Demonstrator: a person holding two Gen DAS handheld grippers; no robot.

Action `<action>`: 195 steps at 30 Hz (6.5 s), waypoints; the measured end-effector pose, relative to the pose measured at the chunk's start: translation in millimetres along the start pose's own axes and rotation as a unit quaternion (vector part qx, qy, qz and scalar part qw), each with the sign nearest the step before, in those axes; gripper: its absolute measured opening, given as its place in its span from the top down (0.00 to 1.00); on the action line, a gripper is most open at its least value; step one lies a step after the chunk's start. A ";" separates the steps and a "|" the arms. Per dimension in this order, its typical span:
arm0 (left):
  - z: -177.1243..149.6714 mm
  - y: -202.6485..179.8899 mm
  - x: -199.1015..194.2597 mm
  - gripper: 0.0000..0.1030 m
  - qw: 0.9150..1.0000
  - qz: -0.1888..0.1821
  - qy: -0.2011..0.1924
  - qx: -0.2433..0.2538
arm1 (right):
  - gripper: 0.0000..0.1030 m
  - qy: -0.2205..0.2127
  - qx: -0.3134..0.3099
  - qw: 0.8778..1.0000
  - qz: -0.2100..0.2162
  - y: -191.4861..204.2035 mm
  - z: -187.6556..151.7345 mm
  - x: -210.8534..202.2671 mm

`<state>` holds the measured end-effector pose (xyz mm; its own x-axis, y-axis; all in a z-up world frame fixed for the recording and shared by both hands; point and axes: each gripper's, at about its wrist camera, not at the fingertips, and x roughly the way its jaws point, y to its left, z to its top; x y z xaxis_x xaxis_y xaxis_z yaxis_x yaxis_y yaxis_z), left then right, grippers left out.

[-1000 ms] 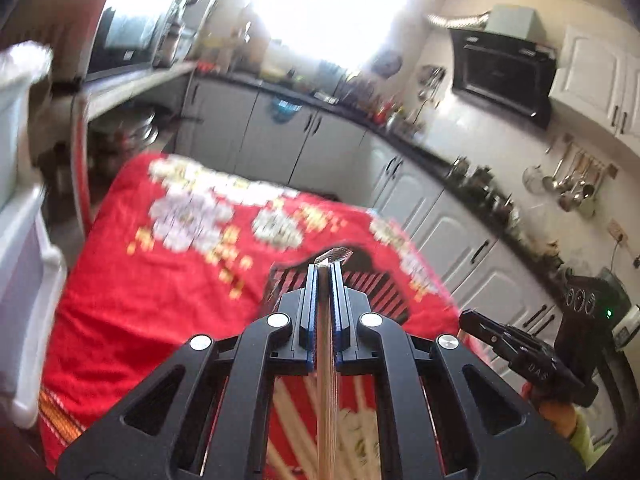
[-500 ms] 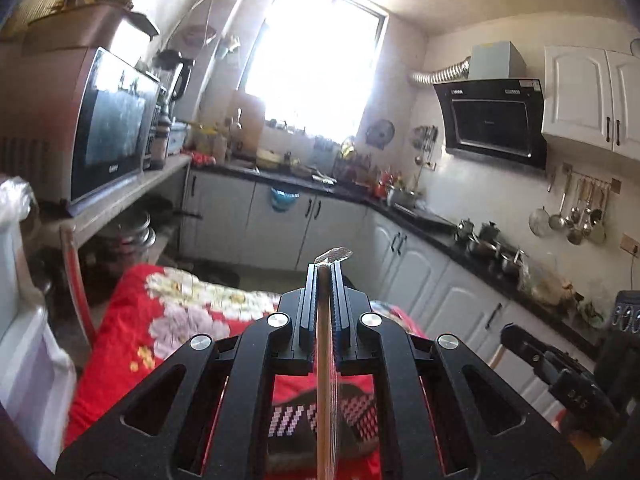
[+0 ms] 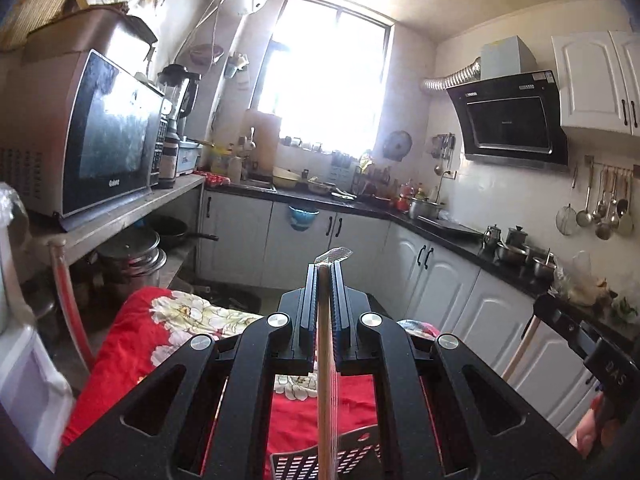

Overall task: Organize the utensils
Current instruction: 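Carry both held chopstick pairs up and lower them into the green basket, then open the left tool releasing its chopsticks while the right tool releases its own, then grasp another chopstick pair with the left tool while the right tool grasps one, then lift both chopstick pairs and lower them into the green basket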

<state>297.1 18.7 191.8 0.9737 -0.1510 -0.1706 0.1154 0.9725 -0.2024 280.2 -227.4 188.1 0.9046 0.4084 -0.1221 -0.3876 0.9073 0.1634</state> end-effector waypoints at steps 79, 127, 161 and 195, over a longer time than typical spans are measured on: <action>-172.3 68.9 -98.4 0.10 0.964 0.003 0.251 -0.085 | 0.24 0.179 -0.002 0.984 -0.022 26.7 -170.6 -71.1; -230.1 82.8 -22.3 0.97 0.909 0.007 0.400 -0.118 | 0.89 0.377 0.104 0.920 0.000 2.7 -226.9 32.7; -49.1 14.5 -103.6 0.97 0.982 -0.100 0.155 -0.047 | 0.94 0.087 0.037 0.989 0.111 51.9 -52.9 -78.0; 3.6 -23.7 -22.1 0.97 0.997 -0.054 0.027 -0.047 | 0.94 -0.090 0.003 0.996 0.024 0.2 -1.8 -8.5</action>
<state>273.6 -0.3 203.8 0.9441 -0.2664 -0.1942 0.1984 0.9295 -0.3108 272.1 -230.5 187.4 0.9022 0.4266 0.0640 -0.4311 0.8862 0.1698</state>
